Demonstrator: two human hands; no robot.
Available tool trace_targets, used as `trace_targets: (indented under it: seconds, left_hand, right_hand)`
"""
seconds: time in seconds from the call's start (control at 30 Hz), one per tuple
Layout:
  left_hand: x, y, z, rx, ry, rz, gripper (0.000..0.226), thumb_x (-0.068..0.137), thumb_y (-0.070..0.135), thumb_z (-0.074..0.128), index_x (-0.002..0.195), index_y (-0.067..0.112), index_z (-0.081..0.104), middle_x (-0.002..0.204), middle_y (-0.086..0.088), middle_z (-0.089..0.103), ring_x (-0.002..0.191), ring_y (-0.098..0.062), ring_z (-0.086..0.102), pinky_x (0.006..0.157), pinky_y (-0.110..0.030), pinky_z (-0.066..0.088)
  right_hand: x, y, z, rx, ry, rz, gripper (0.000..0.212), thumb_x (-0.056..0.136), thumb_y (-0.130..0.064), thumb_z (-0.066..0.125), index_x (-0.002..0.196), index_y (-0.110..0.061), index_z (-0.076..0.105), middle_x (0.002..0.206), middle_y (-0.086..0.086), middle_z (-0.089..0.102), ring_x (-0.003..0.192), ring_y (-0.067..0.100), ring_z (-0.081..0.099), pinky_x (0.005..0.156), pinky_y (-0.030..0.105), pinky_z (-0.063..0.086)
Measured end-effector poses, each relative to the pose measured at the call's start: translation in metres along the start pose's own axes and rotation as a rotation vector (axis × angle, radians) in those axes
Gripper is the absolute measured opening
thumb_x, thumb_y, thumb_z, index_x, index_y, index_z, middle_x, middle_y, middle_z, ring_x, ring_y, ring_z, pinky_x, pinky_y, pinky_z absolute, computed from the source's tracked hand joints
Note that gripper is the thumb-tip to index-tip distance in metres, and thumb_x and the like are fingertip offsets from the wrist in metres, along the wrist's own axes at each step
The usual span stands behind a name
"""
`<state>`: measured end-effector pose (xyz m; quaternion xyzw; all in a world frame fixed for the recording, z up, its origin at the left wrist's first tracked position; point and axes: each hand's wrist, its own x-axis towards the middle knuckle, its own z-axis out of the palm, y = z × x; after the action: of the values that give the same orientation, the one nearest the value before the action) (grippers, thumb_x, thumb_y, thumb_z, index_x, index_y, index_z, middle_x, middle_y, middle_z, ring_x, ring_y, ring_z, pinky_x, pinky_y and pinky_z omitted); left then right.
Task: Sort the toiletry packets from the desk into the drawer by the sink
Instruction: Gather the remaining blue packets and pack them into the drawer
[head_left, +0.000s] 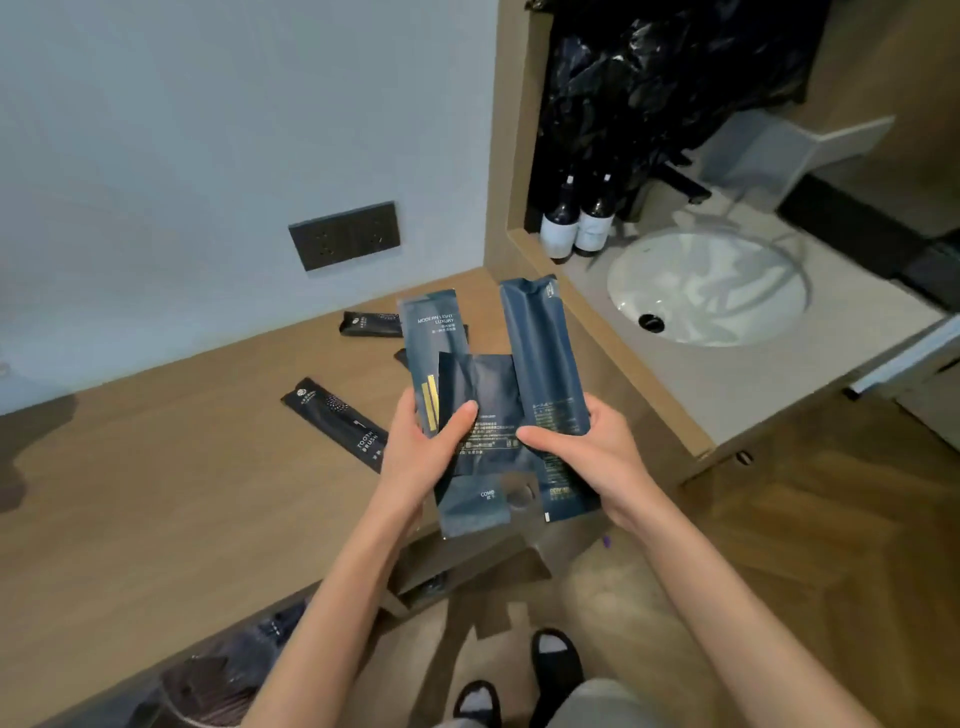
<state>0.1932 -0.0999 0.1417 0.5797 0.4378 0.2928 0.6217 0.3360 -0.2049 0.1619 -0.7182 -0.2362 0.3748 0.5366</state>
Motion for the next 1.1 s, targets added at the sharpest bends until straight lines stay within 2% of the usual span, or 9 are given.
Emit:
trace_targets:
  seconds: [0.2,0.37,0.47,0.7,0.83,0.93,1.0,1.03,1.1]
  left_hand:
    - [-0.001,0.015,0.061,0.106,-0.257,0.038,0.037,0.078,0.024,0.076,0.110,0.018,0.058,0.104,-0.005,0.070,0.099,-0.021,0.067,0.092,-0.043,0.052]
    - [0.001,0.019,0.137,0.148,-0.375,0.068,0.037,0.076,0.023,0.078,0.106,0.017,0.058,0.104,-0.010,0.069,0.098,-0.029,0.066,0.091,-0.050,0.051]
    - [-0.002,0.020,0.192,0.176,-0.448,0.102,0.042,0.077,0.020,0.077,0.112,0.012,0.056,0.106,-0.007,0.068,0.094,-0.023,0.066,0.085,-0.037,0.054]
    - [-0.018,0.025,0.330,0.183,-0.580,0.120,0.040,0.080,0.020,0.073,0.113,0.020,0.051,0.106,-0.002,0.066,0.092,-0.015,0.065,0.081,-0.026,0.055]
    - [-0.024,0.025,0.413,0.153,-0.573,0.156,0.045,0.079,0.020,0.074,0.116,0.025,0.049,0.116,-0.007,0.065,0.096,-0.015,0.066,0.084,-0.032,0.056]
    - [-0.025,0.029,0.467,0.114,-0.530,0.293,0.082,0.081,0.016,0.073,0.143,0.032,0.023,0.146,0.013,0.039,0.123,-0.009,0.051,0.098,-0.022,0.047]
    - [-0.026,0.040,0.498,0.114,-0.522,0.414,0.093,0.084,0.009,0.068,0.149,0.035,0.007,0.148,0.033,0.015,0.133,0.011,0.030,0.103,-0.007,0.032]
    - [-0.024,0.045,0.512,0.137,-0.524,0.461,0.089,0.086,0.008,0.066,0.149,0.036,0.010,0.147,0.034,0.015,0.131,0.018,0.026,0.101,-0.003,0.030]
    - [-0.014,0.051,0.539,0.195,-0.532,0.536,0.066,0.088,0.006,0.062,0.142,0.035,0.037,0.144,0.026,0.037,0.129,0.014,0.035,0.103,-0.006,0.034]
  right_hand:
    - [-0.021,0.001,-0.074,-0.024,0.196,0.011,0.040,0.067,-0.019,0.086,0.101,-0.023,0.064,0.094,-0.002,0.073,0.084,0.013,0.070,0.075,0.032,0.058]
    - [-0.036,0.011,-0.142,0.009,0.296,0.004,0.033,0.075,-0.014,0.080,0.102,-0.022,0.063,0.091,-0.004,0.071,0.080,0.008,0.068,0.064,0.018,0.054]
    - [-0.041,0.022,-0.190,0.021,0.363,0.012,0.035,0.078,-0.015,0.077,0.110,-0.018,0.063,0.092,-0.006,0.071,0.078,0.002,0.067,0.060,0.012,0.050]
    - [-0.043,0.047,-0.318,0.052,0.450,0.013,0.035,0.079,-0.014,0.076,0.110,-0.022,0.062,0.093,-0.007,0.071,0.073,-0.002,0.067,0.056,0.010,0.049]
    - [-0.035,0.053,-0.398,0.032,0.465,0.002,0.034,0.080,-0.014,0.075,0.110,-0.021,0.061,0.095,-0.005,0.070,0.079,0.003,0.067,0.056,0.011,0.050]
    - [-0.027,0.051,-0.452,0.006,0.455,-0.004,0.032,0.082,-0.013,0.073,0.111,-0.019,0.060,0.095,0.000,0.071,0.078,0.011,0.070,0.061,0.020,0.054]
    - [-0.019,0.051,-0.486,0.020,0.456,-0.032,0.032,0.086,-0.010,0.068,0.115,-0.017,0.058,0.096,0.003,0.073,0.075,0.017,0.072,0.064,0.029,0.058]
    - [-0.013,0.051,-0.503,0.011,0.471,-0.050,0.031,0.088,-0.009,0.065,0.116,-0.019,0.057,0.099,0.002,0.073,0.076,0.019,0.073,0.065,0.030,0.059]
    - [-0.001,0.051,-0.532,-0.094,0.517,-0.099,0.033,0.092,-0.009,0.058,0.119,-0.027,0.054,0.105,0.000,0.070,0.081,0.016,0.072,0.069,0.026,0.059]
